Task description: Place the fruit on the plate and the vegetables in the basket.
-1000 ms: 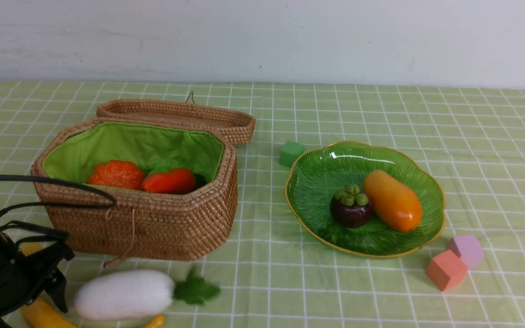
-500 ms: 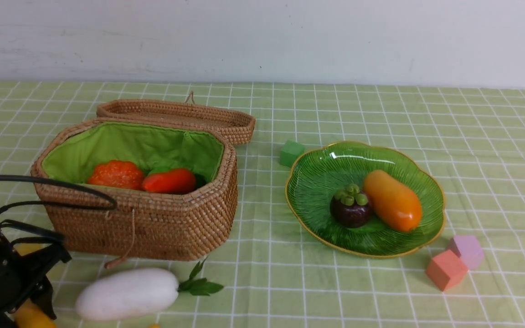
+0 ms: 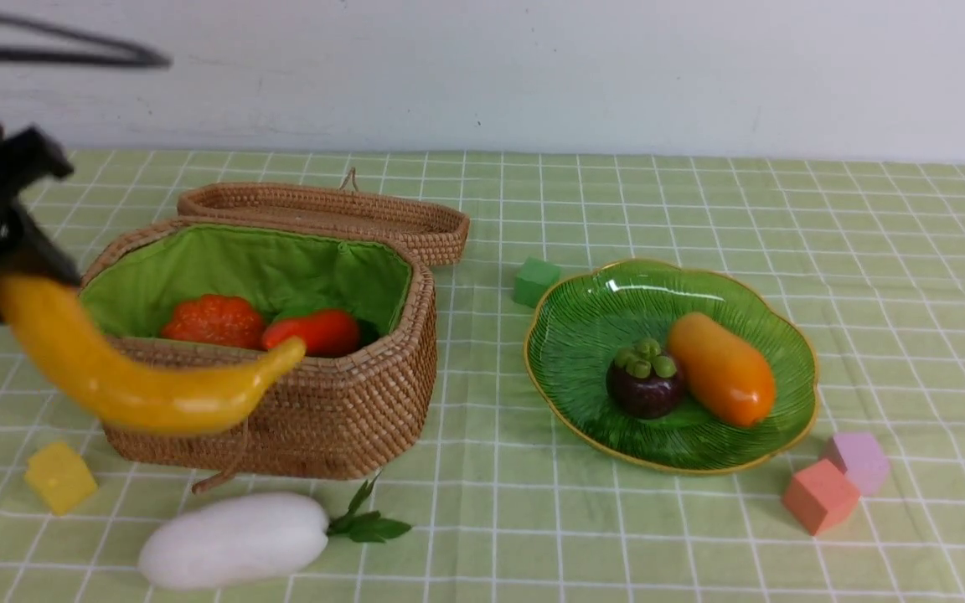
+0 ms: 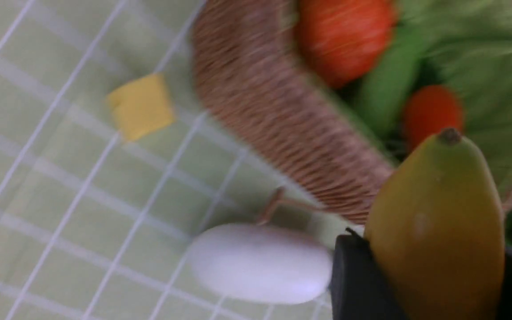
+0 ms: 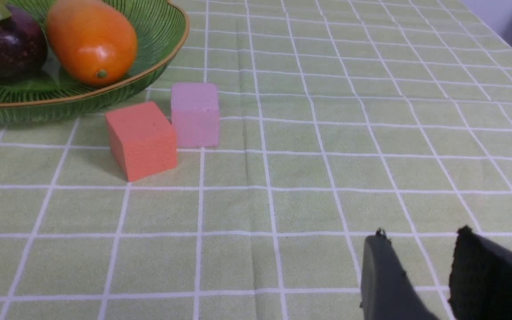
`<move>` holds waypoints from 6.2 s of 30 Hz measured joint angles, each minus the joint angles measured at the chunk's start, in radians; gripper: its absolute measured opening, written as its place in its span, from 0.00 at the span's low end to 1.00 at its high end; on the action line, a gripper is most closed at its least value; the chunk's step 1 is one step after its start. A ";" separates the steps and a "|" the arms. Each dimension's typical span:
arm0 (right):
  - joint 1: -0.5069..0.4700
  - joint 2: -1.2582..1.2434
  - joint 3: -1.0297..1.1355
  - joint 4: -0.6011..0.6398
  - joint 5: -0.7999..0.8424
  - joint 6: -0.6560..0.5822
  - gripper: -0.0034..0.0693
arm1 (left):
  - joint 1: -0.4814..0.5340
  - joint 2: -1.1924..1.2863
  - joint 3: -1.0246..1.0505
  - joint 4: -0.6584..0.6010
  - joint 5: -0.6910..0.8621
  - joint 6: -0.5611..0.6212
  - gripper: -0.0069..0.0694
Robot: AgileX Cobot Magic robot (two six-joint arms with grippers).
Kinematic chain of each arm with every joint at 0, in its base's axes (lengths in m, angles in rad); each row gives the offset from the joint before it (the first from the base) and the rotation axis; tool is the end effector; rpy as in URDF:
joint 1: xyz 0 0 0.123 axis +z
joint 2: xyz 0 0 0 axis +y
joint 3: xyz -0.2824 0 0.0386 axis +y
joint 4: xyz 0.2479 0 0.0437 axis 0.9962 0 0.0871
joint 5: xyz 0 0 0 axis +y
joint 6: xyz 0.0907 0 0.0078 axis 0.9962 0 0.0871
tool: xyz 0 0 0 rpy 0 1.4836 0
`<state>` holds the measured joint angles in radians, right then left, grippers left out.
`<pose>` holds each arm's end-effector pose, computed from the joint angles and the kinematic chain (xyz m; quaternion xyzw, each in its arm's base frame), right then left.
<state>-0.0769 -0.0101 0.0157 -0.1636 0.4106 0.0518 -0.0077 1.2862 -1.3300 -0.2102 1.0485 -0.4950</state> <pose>0.0508 -0.0099 0.1720 0.0103 0.8117 -0.0774 0.5789 0.2584 -0.0185 0.3887 -0.2470 0.9092 -0.1790 0.2835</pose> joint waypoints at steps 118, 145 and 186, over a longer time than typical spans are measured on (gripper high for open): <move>0.000 0.000 0.000 0.000 0.000 0.000 0.38 | -0.141 0.307 0.400 -0.126 -0.249 1.497 0.94; 0.000 0.000 0.000 0.000 0.000 0.000 0.38 | -0.141 0.392 0.400 -0.142 -0.194 1.510 0.79; 0.000 0.000 0.000 0.000 0.000 0.000 0.38 | -0.137 0.305 0.050 0.191 -0.546 1.294 0.89</move>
<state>-0.0769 -0.0101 0.0157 -0.1636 0.4106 0.0518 -0.1451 1.5912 -1.2798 -0.0194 0.5027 0.7992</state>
